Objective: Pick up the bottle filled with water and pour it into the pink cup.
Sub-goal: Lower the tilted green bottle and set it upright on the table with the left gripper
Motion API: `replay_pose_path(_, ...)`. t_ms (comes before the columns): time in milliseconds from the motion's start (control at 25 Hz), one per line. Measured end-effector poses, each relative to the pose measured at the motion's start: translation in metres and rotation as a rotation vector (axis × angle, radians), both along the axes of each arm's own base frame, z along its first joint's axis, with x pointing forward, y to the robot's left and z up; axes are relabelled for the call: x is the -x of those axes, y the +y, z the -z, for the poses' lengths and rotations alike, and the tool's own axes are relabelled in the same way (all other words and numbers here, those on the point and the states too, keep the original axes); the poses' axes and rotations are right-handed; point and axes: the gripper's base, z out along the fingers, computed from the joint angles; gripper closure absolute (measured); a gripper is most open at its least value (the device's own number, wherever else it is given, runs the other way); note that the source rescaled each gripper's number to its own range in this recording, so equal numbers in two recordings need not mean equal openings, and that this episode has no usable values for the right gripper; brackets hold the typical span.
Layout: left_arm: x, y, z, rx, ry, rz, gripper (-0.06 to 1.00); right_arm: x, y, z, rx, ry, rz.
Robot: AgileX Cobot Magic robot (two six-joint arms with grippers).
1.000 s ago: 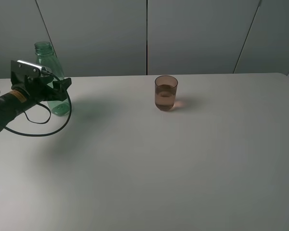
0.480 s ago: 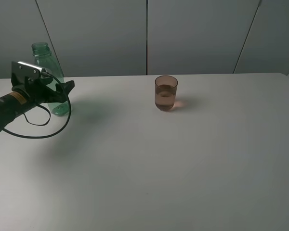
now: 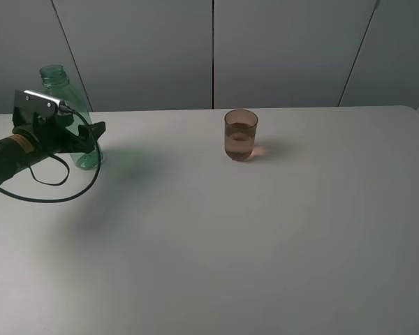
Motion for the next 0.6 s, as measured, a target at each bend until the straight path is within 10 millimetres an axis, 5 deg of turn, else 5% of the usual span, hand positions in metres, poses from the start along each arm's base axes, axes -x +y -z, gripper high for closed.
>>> replay_pose_path(600, 0.004, 0.006, 0.012, -0.055, 0.128, -0.026, -0.06, 0.000, 0.000, 0.000, 0.000, 0.000, 0.000)
